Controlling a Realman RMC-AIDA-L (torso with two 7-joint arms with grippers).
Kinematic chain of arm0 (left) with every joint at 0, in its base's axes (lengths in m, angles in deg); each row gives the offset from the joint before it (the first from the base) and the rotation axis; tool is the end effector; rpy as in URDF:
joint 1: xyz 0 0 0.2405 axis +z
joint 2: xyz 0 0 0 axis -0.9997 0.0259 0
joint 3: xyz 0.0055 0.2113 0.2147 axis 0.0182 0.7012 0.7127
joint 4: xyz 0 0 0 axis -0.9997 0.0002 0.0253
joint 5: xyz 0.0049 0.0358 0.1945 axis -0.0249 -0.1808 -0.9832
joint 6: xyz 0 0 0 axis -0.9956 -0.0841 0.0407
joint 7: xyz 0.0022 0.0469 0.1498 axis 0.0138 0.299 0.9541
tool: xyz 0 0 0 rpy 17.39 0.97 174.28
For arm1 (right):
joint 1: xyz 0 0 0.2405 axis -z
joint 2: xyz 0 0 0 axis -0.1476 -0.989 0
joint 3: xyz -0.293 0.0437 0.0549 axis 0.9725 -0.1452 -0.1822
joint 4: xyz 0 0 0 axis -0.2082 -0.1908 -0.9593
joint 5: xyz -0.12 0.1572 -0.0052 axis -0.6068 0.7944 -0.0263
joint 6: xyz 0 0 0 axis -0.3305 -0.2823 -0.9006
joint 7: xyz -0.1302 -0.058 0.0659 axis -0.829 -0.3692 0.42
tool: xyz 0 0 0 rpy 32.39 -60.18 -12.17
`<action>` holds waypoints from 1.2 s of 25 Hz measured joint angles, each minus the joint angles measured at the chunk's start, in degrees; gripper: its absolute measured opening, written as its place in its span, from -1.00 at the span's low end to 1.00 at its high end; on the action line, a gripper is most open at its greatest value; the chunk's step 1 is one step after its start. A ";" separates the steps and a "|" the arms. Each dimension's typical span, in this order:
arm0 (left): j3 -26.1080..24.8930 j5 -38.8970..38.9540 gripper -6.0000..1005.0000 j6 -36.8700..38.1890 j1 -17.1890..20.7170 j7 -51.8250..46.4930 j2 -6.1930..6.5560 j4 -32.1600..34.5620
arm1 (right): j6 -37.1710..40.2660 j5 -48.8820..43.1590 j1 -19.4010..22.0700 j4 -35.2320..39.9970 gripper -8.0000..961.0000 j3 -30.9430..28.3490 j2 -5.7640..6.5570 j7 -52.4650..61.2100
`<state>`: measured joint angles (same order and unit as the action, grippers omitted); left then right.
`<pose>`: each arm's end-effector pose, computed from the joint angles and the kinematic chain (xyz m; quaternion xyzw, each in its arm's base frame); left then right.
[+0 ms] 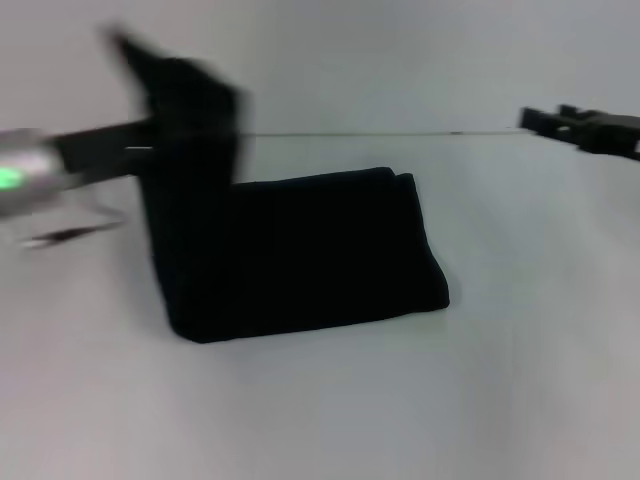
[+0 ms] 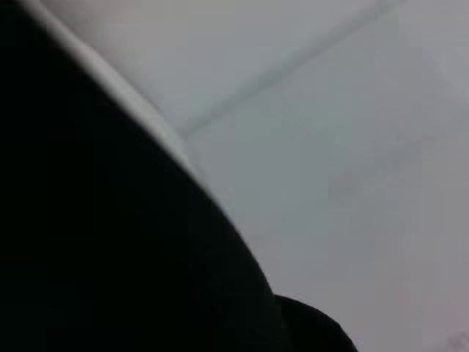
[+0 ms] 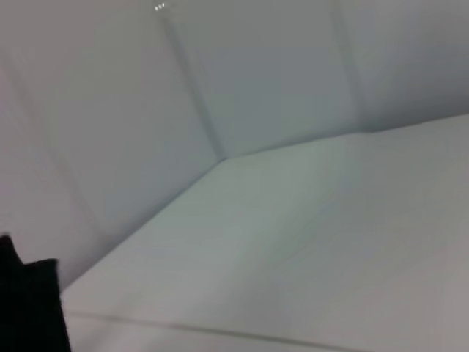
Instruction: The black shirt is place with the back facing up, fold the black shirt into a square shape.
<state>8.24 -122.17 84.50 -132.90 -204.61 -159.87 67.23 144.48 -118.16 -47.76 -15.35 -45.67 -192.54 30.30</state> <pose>-0.2445 0.4183 0.0236 -0.7503 -0.5460 -0.3677 0.0610 0.2908 0.4493 0.0313 -0.8243 0.3826 0.2879 0.3021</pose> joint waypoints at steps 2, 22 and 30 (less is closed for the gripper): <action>2.13 0.35 -0.92 -3.56 -3.02 2.23 -2.63 -3.94 | 0.01 0.03 1.22 0.04 0.65 -1.12 1.02 -0.19; -15.15 5.70 -0.43 -22.14 -1.57 57.47 -9.10 -44.25 | 2.37 -6.66 2.77 -0.16 0.62 1.49 4.13 8.39; -13.55 -0.27 -0.03 -4.64 0.98 55.61 -8.30 -30.45 | 8.17 -10.18 -1.75 -2.21 0.61 4.59 4.40 20.91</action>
<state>-5.31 -122.45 79.86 -131.92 -149.00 -168.17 36.79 152.65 -128.34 -49.51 -17.56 -41.08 -188.14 51.21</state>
